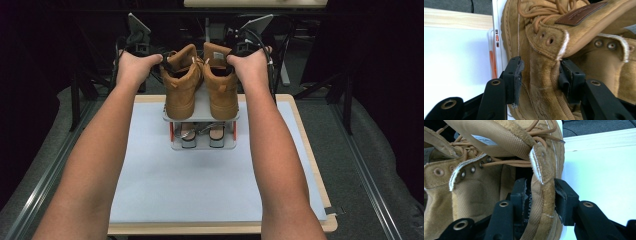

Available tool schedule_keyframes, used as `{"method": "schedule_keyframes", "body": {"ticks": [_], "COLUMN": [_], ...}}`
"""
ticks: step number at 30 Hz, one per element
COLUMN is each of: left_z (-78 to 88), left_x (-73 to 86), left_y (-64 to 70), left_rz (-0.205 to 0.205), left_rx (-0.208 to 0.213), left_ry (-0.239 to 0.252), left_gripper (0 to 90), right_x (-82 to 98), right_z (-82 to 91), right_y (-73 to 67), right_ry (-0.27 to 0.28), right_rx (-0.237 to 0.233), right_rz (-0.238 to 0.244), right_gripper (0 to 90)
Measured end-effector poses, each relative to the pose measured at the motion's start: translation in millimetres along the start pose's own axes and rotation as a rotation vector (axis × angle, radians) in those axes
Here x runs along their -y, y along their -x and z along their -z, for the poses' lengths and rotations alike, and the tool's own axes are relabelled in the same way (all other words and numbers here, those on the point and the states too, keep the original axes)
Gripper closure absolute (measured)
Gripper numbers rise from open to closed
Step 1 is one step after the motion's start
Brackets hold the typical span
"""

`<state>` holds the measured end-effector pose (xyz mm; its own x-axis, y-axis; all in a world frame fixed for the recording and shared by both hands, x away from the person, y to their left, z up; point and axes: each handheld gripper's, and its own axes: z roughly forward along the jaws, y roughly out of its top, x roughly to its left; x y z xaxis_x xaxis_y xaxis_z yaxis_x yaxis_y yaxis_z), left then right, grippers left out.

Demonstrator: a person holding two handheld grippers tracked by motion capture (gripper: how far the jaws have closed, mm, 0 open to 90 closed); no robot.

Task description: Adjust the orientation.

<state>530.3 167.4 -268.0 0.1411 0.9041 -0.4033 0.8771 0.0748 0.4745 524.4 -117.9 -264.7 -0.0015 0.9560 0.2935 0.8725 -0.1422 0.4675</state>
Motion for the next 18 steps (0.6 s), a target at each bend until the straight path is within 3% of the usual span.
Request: {"method": "schedule_keyframes", "body": {"ticks": [6, 18], "left_z": [8.3, 24.4], "left_x": [-1.0, -0.9], "left_y": [8.2, 10.1], "left_rz": [-0.016, -0.025], "left_rx": [-0.008, -0.026], "left_ry": [0.001, 0.007], "left_gripper": [56.3, 57.3], "right_x": [-0.1, -2.8], "right_z": [3.3, 20.8], "right_y": [-1.4, 1.8], "right_ry": [-0.008, 0.009], "right_rx": [0.003, -0.011], "right_rz": [0.0, -0.002], "right_gripper": [63.7, 65.0]}}
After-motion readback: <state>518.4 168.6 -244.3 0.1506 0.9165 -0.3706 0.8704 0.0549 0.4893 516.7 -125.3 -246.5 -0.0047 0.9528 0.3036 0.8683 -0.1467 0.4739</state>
